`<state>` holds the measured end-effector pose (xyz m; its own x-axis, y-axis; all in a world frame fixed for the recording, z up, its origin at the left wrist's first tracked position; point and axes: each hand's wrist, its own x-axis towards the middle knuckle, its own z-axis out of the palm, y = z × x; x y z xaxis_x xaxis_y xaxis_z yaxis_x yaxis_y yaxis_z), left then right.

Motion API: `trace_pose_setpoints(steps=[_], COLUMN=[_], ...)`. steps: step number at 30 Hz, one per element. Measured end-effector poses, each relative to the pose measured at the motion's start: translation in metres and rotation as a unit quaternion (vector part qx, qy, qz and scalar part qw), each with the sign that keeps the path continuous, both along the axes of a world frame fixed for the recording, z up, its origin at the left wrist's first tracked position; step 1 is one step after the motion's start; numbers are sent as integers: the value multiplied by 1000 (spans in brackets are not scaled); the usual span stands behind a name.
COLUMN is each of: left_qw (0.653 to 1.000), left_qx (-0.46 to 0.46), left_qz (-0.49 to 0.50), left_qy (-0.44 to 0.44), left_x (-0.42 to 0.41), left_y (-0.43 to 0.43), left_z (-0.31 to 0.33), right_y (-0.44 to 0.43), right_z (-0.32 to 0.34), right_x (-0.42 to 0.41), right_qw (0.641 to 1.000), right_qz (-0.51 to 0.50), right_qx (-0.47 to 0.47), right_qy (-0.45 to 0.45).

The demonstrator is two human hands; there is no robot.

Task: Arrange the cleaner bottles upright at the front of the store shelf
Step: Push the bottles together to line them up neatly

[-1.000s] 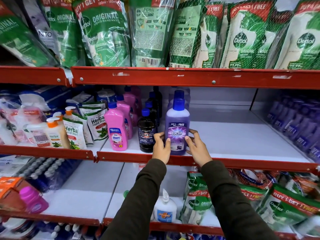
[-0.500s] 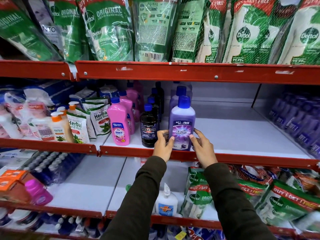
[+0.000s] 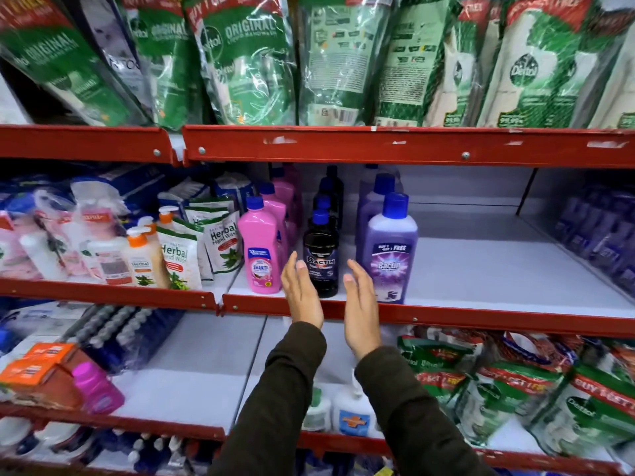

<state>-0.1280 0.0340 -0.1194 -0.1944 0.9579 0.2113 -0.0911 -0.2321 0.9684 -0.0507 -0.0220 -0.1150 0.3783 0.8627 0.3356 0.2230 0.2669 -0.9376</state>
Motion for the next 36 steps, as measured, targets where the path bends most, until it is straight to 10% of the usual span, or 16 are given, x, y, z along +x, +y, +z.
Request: trace_pose_setpoints(steps=[6, 22, 27, 31, 36], left_qw=[979, 970, 996, 997, 993], left_qx=[-92, -35, 50, 71, -17], left_qz=[-174, -240, -68, 26, -118], left_qy=[-55, 22, 23, -25, -23], left_x=[-24, -45, -60, -97, -128], left_y=[19, -2, -12, 11, 52], left_z=[23, 13, 3, 9, 32], right_y=[44, 29, 9, 20, 73], right_z=[11, -2, -20, -17, 2], right_x=[-18, -24, -62, -105, -132], right_qw=[966, 984, 985, 985, 984], right_qz=[96, 74, -88, 15, 101], right_qx=[-68, -40, 107, 119, -19], right_qy=[229, 156, 104, 126, 143])
